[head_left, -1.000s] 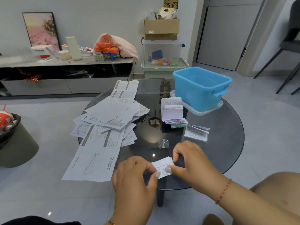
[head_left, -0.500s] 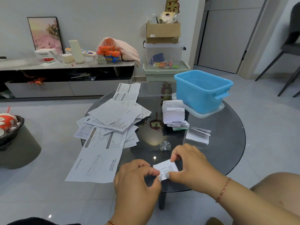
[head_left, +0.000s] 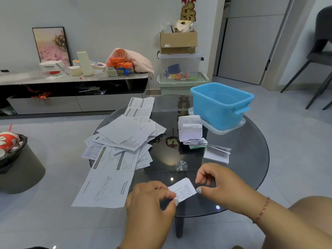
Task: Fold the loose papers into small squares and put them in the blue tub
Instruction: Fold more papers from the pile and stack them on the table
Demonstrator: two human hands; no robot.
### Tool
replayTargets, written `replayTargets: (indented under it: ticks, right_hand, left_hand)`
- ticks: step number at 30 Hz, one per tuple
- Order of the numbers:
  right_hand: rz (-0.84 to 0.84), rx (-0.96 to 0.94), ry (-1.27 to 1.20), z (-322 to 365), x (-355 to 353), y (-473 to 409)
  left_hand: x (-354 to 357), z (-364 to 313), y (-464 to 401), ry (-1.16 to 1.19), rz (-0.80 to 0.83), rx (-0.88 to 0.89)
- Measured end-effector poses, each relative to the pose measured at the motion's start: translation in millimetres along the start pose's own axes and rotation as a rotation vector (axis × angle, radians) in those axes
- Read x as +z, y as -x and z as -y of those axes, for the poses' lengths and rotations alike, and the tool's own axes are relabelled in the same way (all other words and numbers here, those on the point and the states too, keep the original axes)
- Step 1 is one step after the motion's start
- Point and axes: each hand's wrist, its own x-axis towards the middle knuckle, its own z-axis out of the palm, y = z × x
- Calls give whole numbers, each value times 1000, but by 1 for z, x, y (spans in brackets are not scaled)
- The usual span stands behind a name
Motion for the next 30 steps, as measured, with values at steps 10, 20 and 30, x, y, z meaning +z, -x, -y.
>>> replayTargets:
  ticks: [10,20,30]
  right_hand:
    - [-286,-162,412,-10,6,-4]
    - [-287,-179,733,-27,3,-11]
    - [-393,-157,791,-38,-8,-34]
  left_hand:
    - [35,-16,-40,-323,-76,372]
    - [36,-40,-77,-260,123,166]
    - [-25,0,-84,-71,-111,38]
